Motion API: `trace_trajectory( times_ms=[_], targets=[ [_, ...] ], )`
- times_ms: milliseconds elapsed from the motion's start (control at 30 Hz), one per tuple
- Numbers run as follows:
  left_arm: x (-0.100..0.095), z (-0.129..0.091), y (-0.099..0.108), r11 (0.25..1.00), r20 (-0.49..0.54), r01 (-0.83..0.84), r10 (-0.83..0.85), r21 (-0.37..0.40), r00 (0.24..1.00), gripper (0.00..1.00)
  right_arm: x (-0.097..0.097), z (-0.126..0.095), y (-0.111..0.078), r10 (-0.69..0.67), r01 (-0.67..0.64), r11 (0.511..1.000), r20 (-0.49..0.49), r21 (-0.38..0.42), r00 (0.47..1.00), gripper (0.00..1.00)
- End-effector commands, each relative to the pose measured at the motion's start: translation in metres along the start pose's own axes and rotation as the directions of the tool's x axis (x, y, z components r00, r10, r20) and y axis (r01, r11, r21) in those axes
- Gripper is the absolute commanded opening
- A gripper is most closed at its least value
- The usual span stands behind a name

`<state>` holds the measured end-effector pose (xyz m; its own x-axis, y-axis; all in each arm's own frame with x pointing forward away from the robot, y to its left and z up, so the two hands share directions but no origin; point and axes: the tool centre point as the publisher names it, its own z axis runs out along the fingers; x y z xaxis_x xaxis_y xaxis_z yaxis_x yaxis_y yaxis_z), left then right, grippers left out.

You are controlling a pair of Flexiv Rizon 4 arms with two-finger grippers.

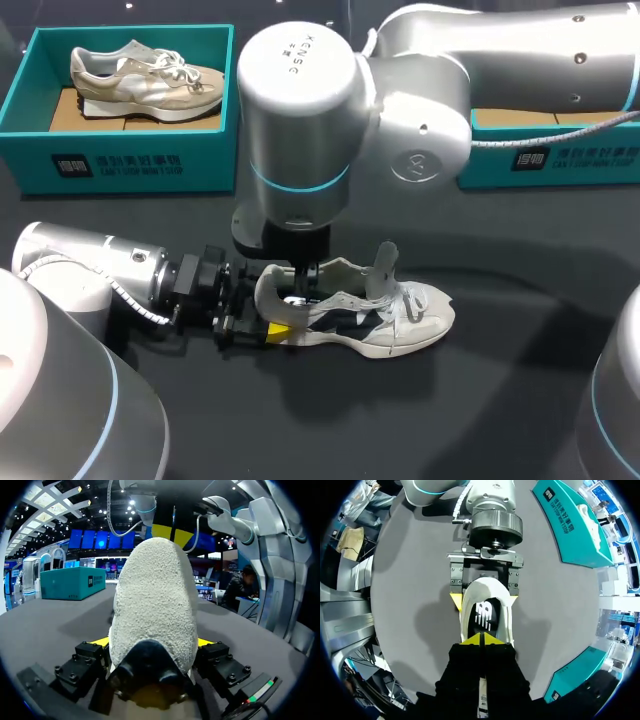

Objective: Take the shoe out of the shoebox, open the shoe tongue, remove and reinsert the insole, then place the shoe into the shoebox

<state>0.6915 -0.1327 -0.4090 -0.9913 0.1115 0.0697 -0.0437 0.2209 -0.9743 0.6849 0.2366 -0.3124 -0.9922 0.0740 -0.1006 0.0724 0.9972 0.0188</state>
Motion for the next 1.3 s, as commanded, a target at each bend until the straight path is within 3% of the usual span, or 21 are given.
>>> trace_trajectory(
  times_ms=[33, 333, 567, 1167, 1233, 1300],
  targets=[
    [0.000, 0.001, 0.000, 1.000, 0.001, 0.000, 0.000, 0.000, 1.000, 0.00, -0.002, 0.021, 0.007, -0.003, 0.003, 1.000, 0.002, 0.008, 1.000, 0.00],
    [0.000, 0.001, 0.000, 1.000, 0.001, 0.000, 0.000, 0.000, 1.000, 0.00, -0.002, 0.046, 0.007, -0.038, 0.038, 0.999, 0.035, -0.015, 0.999, 0.00],
    [0.000, 0.001, 0.000, 1.000, 0.001, 0.000, 0.000, 0.000, 1.000, 0.00, -0.006, 0.065, -0.012, -0.013, 0.014, 0.999, 0.037, -0.035, 0.999, 0.00],
    [0.000, 0.001, 0.000, 1.000, 0.001, 0.000, 0.000, 0.000, 1.000, 0.00, -0.009, 0.071, -0.039, 0.058, -0.057, 0.998, 0.055, -0.009, 0.997, 0.00],
    [0.000, 0.001, 0.000, 1.000, 0.001, 0.000, 0.000, 0.000, 1.000, 0.00, -0.011, 0.072, -0.040, 0.062, -0.061, 0.998, 0.051, -0.004, 0.997, 0.15],
    [0.000, 0.001, 0.000, 1.000, 0.001, 0.000, 0.000, 0.000, 1.000, 0.00, -0.012, 0.072, -0.040, 0.063, -0.063, 0.998, 0.050, -0.003, 0.997, 0.23]
  ],
)
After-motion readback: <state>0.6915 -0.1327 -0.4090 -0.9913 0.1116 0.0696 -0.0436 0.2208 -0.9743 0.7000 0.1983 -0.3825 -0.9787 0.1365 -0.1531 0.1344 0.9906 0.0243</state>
